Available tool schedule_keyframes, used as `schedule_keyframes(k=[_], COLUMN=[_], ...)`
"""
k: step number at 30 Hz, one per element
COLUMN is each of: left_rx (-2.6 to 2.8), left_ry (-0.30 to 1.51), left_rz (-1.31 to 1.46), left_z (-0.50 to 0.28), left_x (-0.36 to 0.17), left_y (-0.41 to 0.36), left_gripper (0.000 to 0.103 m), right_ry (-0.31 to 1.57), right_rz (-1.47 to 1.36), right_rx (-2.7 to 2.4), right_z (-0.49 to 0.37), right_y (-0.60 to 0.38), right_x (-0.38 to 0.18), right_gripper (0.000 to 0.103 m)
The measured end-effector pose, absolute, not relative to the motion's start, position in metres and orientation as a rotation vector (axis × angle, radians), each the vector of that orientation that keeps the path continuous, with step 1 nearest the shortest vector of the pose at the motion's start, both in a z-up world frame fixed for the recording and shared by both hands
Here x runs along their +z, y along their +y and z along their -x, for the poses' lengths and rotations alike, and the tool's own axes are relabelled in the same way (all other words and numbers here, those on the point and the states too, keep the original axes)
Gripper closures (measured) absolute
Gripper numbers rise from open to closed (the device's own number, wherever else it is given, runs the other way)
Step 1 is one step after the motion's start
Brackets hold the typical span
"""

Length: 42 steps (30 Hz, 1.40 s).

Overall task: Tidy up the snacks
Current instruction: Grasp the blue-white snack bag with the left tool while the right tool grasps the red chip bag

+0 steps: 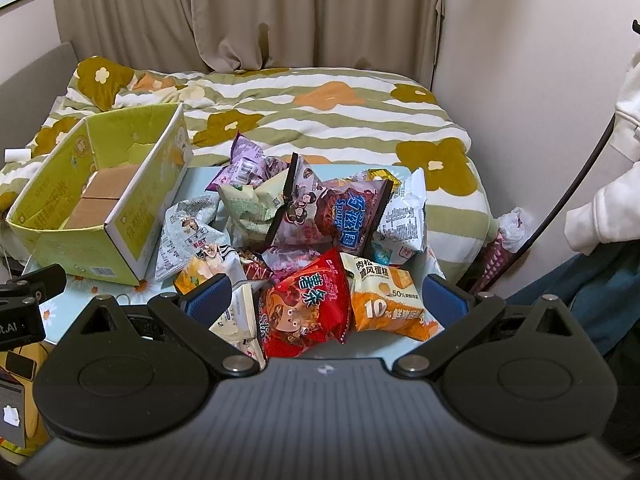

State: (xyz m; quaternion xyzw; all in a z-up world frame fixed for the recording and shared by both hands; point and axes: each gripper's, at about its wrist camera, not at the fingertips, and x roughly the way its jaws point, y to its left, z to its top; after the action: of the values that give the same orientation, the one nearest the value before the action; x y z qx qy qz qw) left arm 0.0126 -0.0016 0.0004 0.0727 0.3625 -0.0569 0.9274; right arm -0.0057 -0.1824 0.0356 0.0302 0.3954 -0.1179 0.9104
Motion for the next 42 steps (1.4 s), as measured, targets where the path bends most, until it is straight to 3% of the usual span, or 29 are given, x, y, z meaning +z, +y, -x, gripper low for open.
schedule_keyframes(k=[6,17,30,35,39,42], left_rx=[-0.165,-0.379,-0.473,-0.496,-0.514,-0.519], left_ry=[0.805,1.045,1.136,1.182,1.188,1.177], left_rz=[-0.156,-0.067,-0.034,0.071,0.110,0.100], left_z=[-0.031,-0.069,-0.091,-0.097,-0.096,-0.094], left_x=[-0.011,-0.102,-0.160,-0.173,-0.174,-0.171], left_y=[-0.006,-0.022,-0.050,-0.045,-0.042,-0.042], left_gripper=[0.000,0.000,0.000,0.008,0.023,0.026], right_ry=[0.849,0.940,0.989,0.980,0.988,0.991], right_rz=[-0.096,-0.310,-0.581,-0.630,-0.632,-0.645], right_rx=[-0.270,-0.302,-0.306,-0.304,-0.289,-0.273], right_z=[-0.004,-0.017,-0.052,-0.061,-0.068,-0.072], right_y=[-0.191,-0.211,-0.224,-0.234,-0.237,-0.239], right_x=[0.026,-0.046,-0.109,-0.121,-0.125,-0.128], right_gripper=[0.000,0.000,0.000,0.000,0.000,0.000])
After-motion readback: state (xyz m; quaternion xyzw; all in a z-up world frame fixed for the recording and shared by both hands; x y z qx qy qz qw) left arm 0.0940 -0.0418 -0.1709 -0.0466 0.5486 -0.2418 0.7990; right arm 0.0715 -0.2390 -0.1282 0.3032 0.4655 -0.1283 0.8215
